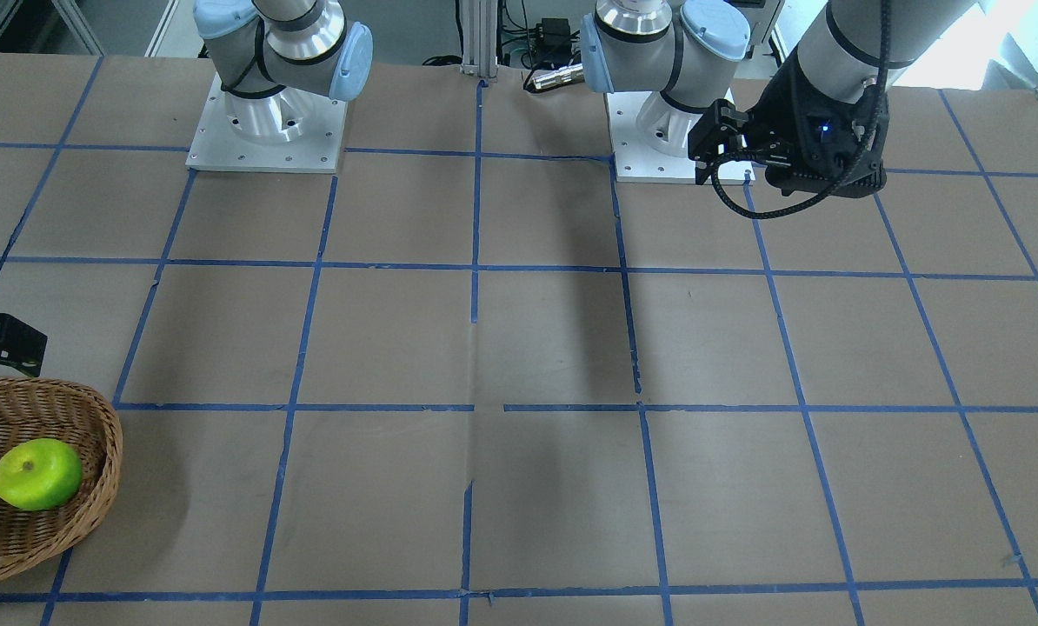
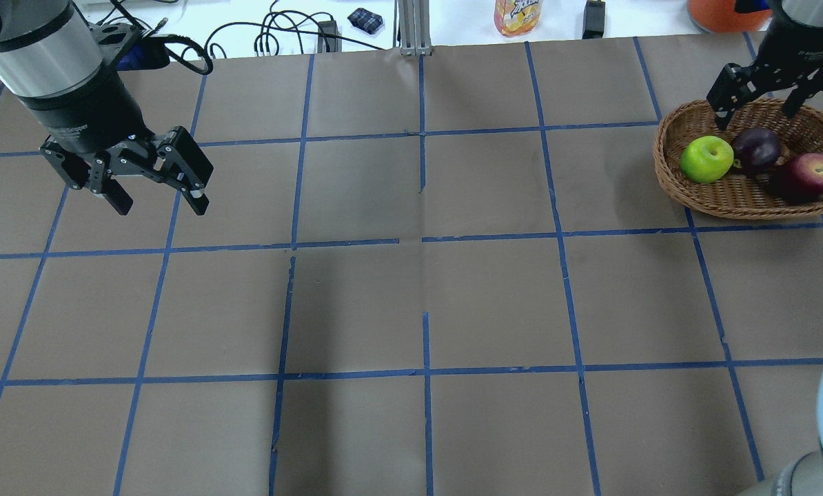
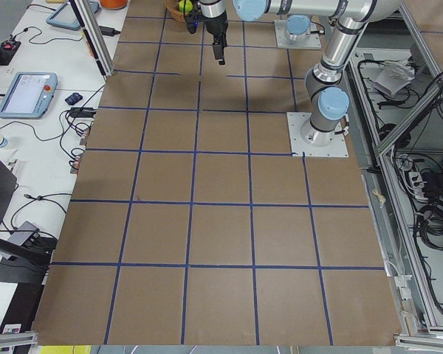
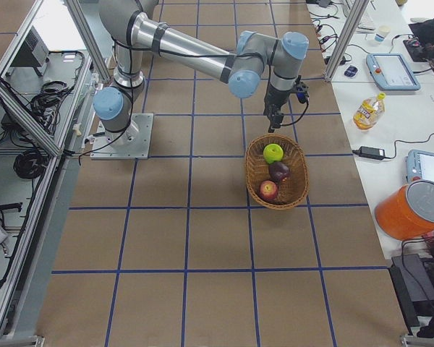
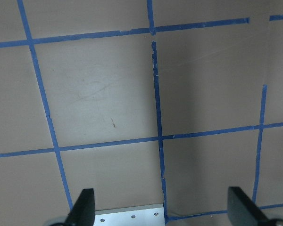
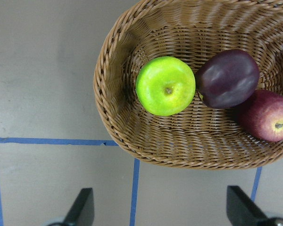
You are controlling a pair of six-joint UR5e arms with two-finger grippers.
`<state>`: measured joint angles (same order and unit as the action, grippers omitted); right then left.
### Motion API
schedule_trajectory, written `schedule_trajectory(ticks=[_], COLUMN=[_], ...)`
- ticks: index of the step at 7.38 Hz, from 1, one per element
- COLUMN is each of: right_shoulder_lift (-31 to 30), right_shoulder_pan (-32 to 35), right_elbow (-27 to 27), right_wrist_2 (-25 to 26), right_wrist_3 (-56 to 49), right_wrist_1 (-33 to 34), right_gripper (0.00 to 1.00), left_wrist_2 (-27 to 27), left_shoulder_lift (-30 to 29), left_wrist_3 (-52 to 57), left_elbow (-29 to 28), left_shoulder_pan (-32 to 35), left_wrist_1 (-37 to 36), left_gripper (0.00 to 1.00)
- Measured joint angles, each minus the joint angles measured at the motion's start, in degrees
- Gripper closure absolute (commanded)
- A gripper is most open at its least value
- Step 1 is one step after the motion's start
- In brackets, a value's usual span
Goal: Put all apples into basket
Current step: 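Release the green apple into the basket and raise the right gripper away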
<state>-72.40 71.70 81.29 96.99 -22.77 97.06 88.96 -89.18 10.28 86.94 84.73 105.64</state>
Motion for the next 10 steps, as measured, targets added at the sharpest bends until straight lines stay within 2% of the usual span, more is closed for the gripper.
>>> schedule_trajectory(ticks=[3, 6, 8, 10], right_shoulder_lift=[-4.1, -9.5, -13.5, -17.5], right_shoulder_pan=[1.5, 12.0, 14.5, 14.9], right_elbow=[0.2, 1.8, 4.4, 9.8], right_wrist_2=[-3.4, -5.0, -7.2, -8.4], right_wrist_3=[2.2, 15.3, 18.1, 19.0], right_wrist_1=[-5.1, -8.8, -10.4, -10.8], right_gripper=[0.00, 0.00, 0.00, 0.00], left_wrist_2=[-0.1, -0.1, 0.0, 0.0], left_shoulder_lift=[0.0, -0.1, -0.1, 0.0], left_wrist_3=[-0.1, 0.1, 0.2, 0.2], left_elbow=[-0.1, 0.3, 0.4, 0.4], left_shoulder_pan=[0.0, -0.1, -0.1, 0.0], left_wrist_1=[0.0, -0.1, -0.1, -0.1], left_gripper=[0.00, 0.00, 0.00, 0.00])
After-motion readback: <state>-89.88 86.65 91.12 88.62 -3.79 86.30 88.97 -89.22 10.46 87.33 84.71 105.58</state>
